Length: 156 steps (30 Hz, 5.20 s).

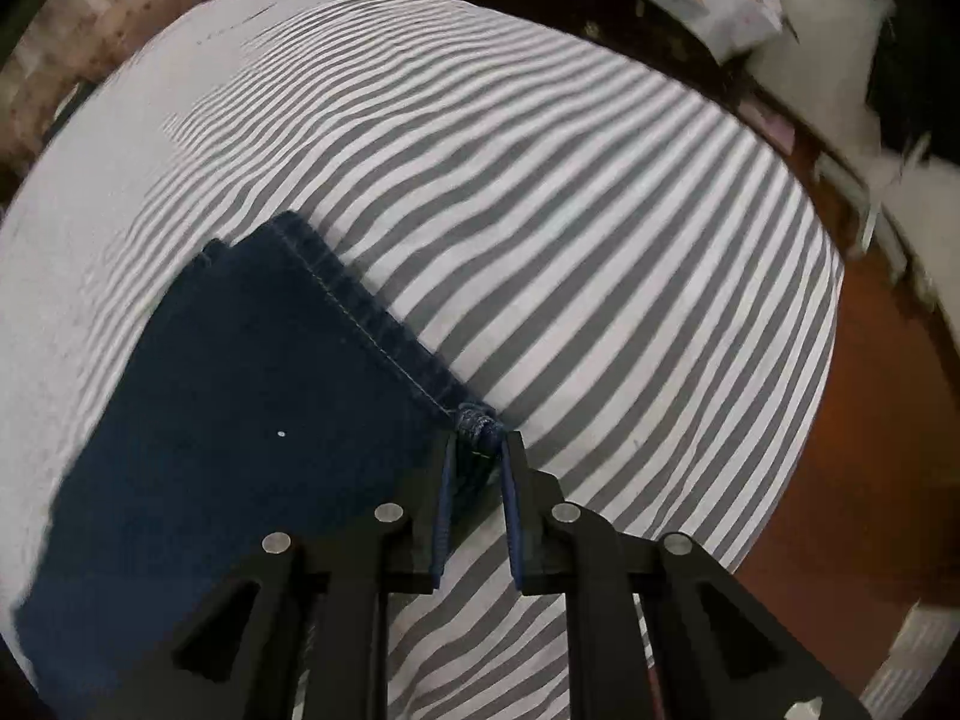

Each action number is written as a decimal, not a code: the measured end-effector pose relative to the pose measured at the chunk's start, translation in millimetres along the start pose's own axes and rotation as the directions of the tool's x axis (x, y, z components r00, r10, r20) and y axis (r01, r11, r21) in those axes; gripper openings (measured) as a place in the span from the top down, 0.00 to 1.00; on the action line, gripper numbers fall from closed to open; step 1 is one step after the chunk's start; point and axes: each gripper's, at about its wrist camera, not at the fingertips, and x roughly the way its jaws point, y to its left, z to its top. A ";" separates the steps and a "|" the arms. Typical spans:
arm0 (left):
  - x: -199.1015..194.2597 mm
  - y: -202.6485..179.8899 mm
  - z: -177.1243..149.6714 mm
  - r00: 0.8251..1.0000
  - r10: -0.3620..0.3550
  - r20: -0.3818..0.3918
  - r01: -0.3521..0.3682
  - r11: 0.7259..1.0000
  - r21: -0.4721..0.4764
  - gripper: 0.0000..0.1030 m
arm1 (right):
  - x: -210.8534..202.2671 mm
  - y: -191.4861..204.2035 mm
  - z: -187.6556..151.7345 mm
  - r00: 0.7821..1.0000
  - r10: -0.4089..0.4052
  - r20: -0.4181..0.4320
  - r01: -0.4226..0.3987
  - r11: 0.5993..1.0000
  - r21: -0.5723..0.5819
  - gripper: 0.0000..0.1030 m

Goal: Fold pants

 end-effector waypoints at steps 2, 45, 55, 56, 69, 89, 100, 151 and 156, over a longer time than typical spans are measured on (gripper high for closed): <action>-0.9 3.4 4.9 0.999 -0.023 -0.024 0.022 0.999 -0.033 0.88 | -1.7 6.1 -2.4 1.000 -0.021 0.014 0.022 0.999 -0.047 0.79; -49.4 144.0 -73.8 0.985 0.134 -0.104 -0.168 0.853 -0.494 0.68 | -73.0 418.5 -98.4 0.619 0.455 -0.640 -0.785 0.394 -0.479 0.59; -43.5 143.4 -111.0 0.980 0.154 -0.125 -0.196 0.846 -0.495 0.64 | -37.6 542.8 -140.4 0.520 0.277 -0.808 -0.836 0.361 -0.414 0.59; -48.9 141.9 -113.5 0.981 0.154 -0.119 -0.193 0.843 -0.502 0.64 | -37.5 547.3 -145.8 0.486 0.259 -0.835 -0.853 0.347 -0.389 0.58; -53.4 143.9 -129.2 0.987 0.142 -0.075 -0.160 0.829 -0.536 0.64 | -24.1 564.5 -159.7 0.252 0.341 -0.906 -0.946 0.283 -0.156 0.61; -54.6 143.8 -130.4 0.986 0.150 -0.073 -0.165 0.821 -0.546 0.63 | -78.0 578.3 -127.7 0.474 0.440 -0.763 -0.874 0.343 -0.345 0.83; -55.6 146.2 -132.8 0.987 0.140 -0.077 -0.159 0.813 -0.560 0.62 | -55.9 578.9 -184.4 0.368 0.194 -0.909 -0.918 0.228 -0.323 0.69; -64.3 132.6 -141.7 0.975 0.182 -0.130 -0.223 0.820 -0.527 0.58 | -108.9 495.0 -184.6 0.598 0.577 -0.556 -0.792 0.321 -0.519 0.68; -67.3 124.2 -125.9 0.945 0.260 -0.199 -0.326 0.808 -0.492 0.46 | -123.0 406.6 -171.3 0.698 0.568 -0.435 -0.690 0.374 -0.619 0.67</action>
